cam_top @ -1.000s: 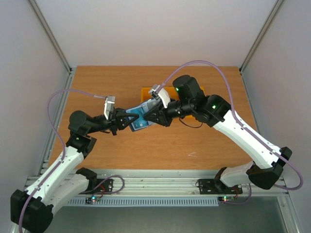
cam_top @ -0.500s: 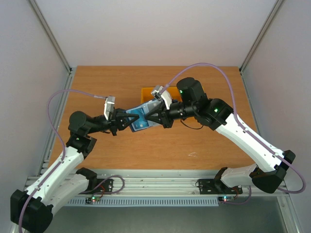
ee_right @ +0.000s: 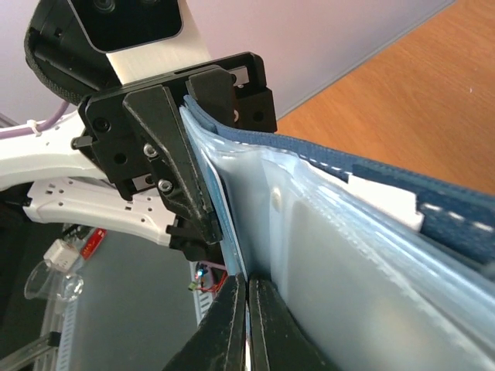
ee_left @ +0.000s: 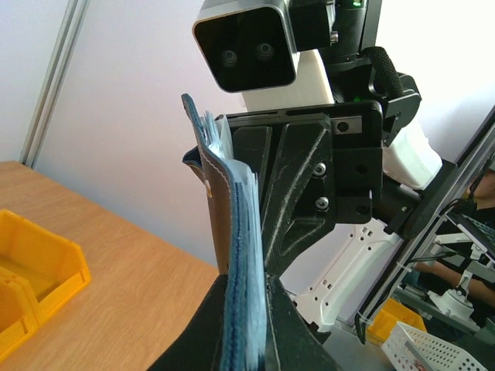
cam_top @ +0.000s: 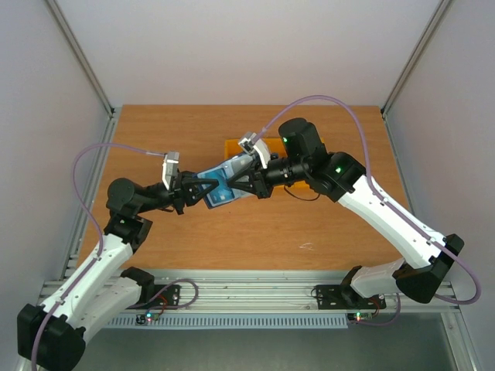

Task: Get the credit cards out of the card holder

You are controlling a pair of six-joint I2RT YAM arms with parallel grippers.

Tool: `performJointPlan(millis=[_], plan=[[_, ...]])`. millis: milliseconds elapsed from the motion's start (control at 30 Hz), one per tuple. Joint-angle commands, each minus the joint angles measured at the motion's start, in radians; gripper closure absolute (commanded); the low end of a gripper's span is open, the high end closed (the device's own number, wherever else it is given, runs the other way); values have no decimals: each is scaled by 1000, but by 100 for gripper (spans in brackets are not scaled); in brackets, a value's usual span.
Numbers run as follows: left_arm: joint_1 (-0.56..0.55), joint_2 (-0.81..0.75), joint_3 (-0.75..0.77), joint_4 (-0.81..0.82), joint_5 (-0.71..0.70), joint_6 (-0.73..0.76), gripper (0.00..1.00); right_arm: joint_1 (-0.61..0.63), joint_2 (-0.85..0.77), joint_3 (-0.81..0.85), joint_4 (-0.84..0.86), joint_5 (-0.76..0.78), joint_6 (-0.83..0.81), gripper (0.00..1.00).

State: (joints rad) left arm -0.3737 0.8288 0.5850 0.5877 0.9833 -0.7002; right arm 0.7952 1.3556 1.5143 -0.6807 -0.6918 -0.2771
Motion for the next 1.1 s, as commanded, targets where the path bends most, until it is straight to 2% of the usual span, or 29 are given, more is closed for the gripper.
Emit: performJointPlan(millis=[0, 67, 200, 267, 400, 533, 600, 833, 1033, 1067], plan=[[-27, -1, 6, 82, 7, -11, 100, 41, 22, 3, 116, -102, 6, 99], [-27, 4, 10, 80, 2, -13, 100, 40, 0, -13, 125, -104, 0, 99], [-27, 7, 12, 66, -9, -27, 80, 10, -45, -60, 164, -96, 15, 99], [-27, 7, 7, 69, -16, -36, 79, -11, -58, -76, 180, -108, 30, 99], [-27, 10, 6, 80, -14, -45, 83, -17, -54, -71, 179, -110, 37, 99], [-27, 6, 7, 74, -16, -48, 74, -41, -69, -71, 132, -84, 19, 99], [-27, 6, 7, 74, -17, -47, 74, -54, -77, -69, 107, -80, 16, 99], [-27, 7, 7, 68, -17, -47, 76, -59, -98, -38, 12, -59, -30, 99], [-28, 9, 6, 59, -14, -38, 99, -61, -84, -20, 4, -90, -31, 99], [-27, 9, 6, 58, -15, -37, 100, -61, -84, -20, 5, -88, -31, 99]])
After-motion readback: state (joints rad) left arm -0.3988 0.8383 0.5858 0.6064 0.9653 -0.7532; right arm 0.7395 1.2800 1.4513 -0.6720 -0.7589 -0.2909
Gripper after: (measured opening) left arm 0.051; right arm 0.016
